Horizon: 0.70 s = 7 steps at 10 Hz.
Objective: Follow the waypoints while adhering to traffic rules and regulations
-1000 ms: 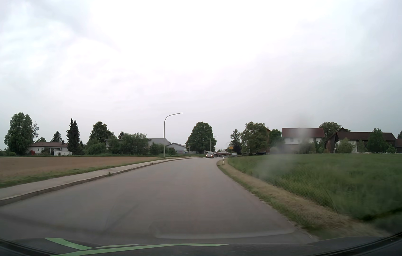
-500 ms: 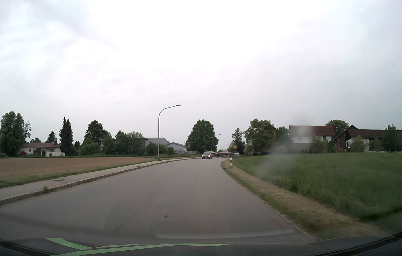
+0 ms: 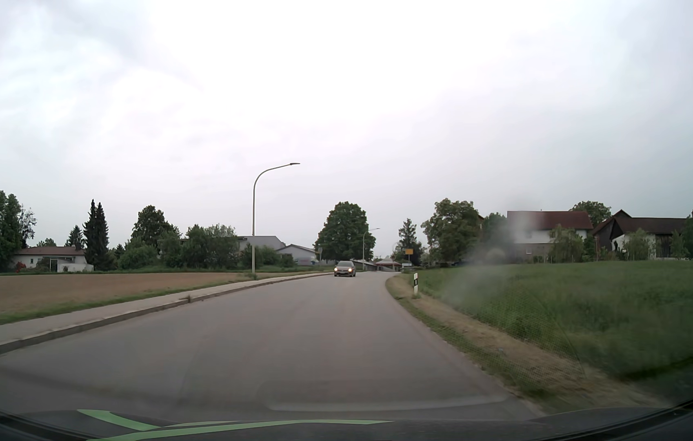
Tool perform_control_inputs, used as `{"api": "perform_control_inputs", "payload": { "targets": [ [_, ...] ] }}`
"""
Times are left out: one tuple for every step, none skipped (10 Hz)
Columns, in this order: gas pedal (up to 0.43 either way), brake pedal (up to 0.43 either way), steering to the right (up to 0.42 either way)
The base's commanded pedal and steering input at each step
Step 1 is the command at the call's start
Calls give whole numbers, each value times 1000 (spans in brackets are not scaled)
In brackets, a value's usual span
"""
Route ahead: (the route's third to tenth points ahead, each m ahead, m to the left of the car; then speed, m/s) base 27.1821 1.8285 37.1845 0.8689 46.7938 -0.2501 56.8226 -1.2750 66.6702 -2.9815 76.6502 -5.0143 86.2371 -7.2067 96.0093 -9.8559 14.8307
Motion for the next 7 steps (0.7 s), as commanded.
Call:
{"api": "perform_control_inputs", "payload": {
  "targets": [
    [138,0,9],
    [138,0,8],
    [138,0,9],
    [138,0,9],
    [130,0,10],
    [130,0,12],
    [118,0,14]
  ]
}}
